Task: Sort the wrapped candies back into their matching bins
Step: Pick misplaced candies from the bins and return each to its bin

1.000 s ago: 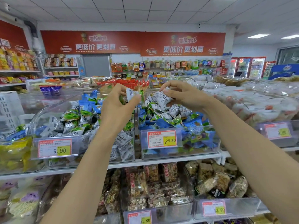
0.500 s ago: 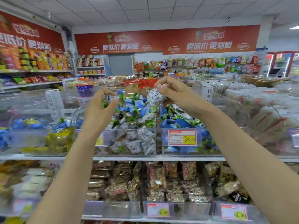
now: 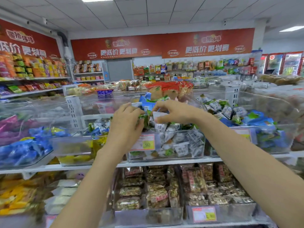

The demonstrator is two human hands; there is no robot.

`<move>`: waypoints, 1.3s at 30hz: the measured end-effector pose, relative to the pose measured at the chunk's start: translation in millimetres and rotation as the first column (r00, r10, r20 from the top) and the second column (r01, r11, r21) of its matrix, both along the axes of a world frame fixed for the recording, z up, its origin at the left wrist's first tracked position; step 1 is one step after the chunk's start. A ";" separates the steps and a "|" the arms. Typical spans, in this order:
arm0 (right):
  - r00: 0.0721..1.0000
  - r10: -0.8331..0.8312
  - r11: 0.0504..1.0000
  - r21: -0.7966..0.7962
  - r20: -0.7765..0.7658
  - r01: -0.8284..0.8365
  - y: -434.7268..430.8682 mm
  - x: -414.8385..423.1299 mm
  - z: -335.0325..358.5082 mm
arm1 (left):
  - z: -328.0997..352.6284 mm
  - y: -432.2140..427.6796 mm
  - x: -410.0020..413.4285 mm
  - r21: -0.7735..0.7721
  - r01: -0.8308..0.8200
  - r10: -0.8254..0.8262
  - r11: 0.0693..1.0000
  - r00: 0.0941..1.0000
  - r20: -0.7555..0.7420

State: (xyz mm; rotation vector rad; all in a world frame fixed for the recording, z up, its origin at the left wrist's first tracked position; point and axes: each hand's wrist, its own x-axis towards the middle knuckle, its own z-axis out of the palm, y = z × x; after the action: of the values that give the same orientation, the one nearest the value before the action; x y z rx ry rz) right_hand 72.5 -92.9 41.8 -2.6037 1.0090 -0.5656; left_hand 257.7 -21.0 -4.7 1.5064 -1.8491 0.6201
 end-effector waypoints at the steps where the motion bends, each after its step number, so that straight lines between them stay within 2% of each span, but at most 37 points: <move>1: 1.000 0.010 1.000 -0.009 0.016 -0.010 2.8 3.5 1.2 | -0.7 0.3 4.0 0.007 0.041 -0.041 0.999 0.999 -0.012; 3: 0.990 -0.024 0.998 -0.062 0.138 0.033 5.4 6.7 9.4 | -2.1 -0.6 10.7 0.016 0.108 -0.109 0.994 0.994 0.001; 5: 0.960 -0.107 0.981 -0.132 0.257 0.144 -0.4 7.8 18.1 | -3.3 -2.0 16.5 0.000 0.144 -0.144 0.990 0.990 0.014; 6: 0.957 -0.146 0.972 -0.144 0.251 0.187 -7.1 8.6 20.4 | -3.6 -2.3 18.9 -0.010 0.163 -0.163 0.987 0.987 0.007; 7: 0.964 -0.196 0.965 -0.141 0.179 0.222 -13.2 10.5 21.6 | -3.6 -2.0 20.4 -0.019 0.185 -0.185 0.983 0.983 -0.005; 8: 0.965 -0.259 0.957 -0.123 0.044 0.262 -19.4 13.5 21.4 | -3.3 -1.2 21.2 -0.024 0.207 -0.207 0.978 0.978 -0.019; 10: 0.921 -0.340 0.940 -0.084 -0.189 0.330 -29.5 19.5 18.4 | -1.5 -0.5 23.0 -0.018 0.248 -0.249 0.969 0.967 -0.047; 11: 0.909 -0.356 0.934 -0.087 -0.217 0.346 -31.4 21.8 17.2 | 0.1 -0.3 24.3 -0.010 0.263 -0.263 0.965 0.963 -0.066; 13: 0.918 -0.369 0.928 -0.108 -0.145 0.356 -33.9 21.5 17.0 | 5.4 0.5 26.5 0.007 0.274 -0.272 0.962 0.956 -0.109; 16: 0.928 -0.366 0.914 -0.159 0.065 0.372 -35.1 13.2 17.7 | 15.6 2.3 26.8 0.009 0.292 -0.285 0.956 0.939 -0.194; 18: 0.917 -0.306 0.933 -0.112 0.255 0.342 -32.4 8.3 20.6 | 23.8 1.4 24.4 0.017 0.297 -0.281 0.955 0.918 -0.281; 20: 0.902 -0.232 0.964 -0.034 0.365 0.262 -28.1 6.3 24.3 | 31.9 -3.6 19.8 0.053 0.298 -0.264 0.953 0.905 -0.333; 22: 0.911 -0.161 0.981 -0.038 0.380 0.190 -25.0 7.2 26.7 | 38.8 -11.0 12.7 0.082 0.314 -0.261 0.946 0.886 -0.383; 26: 0.918 -0.026 0.999 0.027 0.395 0.016 -16.0 11.7 33.4 | 48.4 -25.3 -0.6 0.135 0.383 -0.242 0.914 0.782 -0.575; 30: 0.912 0.001 0.984 0.161 0.410 -0.074 -12.6 5.1 38.4 | 51.8 -31.4 -2.3 0.057 0.482 -0.291 0.875 0.616 -0.732; 32: 0.949 -0.034 0.986 0.168 0.313 -0.020 -12.5 -0.8 39.4 | 51.5 -30.9 0.1 0.039 0.460 -0.277 0.887 0.599 -0.751; 34: 0.993 -0.074 0.992 0.111 0.092 0.064 -13.2 -4.5 38.8 | 51.5 -30.7 4.1 0.021 0.437 -0.277 0.899 0.605 -0.747; 37: 0.963 -0.171 0.981 0.054 -0.207 0.186 -15.8 -3.5 35.3 | 52.9 -30.2 8.3 0.025 0.441 -0.274 0.897 0.600 -0.752; 39: 0.939 -0.218 0.973 0.015 -0.267 0.230 -15.7 -2.0 33.4 | 52.6 -31.2 9.8 0.027 0.446 -0.278 0.894 0.603 -0.748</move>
State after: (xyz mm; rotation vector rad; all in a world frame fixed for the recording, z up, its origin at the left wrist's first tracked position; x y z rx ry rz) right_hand 70.4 -108.6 75.1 -2.5868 1.3982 -0.2424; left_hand 267.6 -52.1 47.9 1.1714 -1.5068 -0.3772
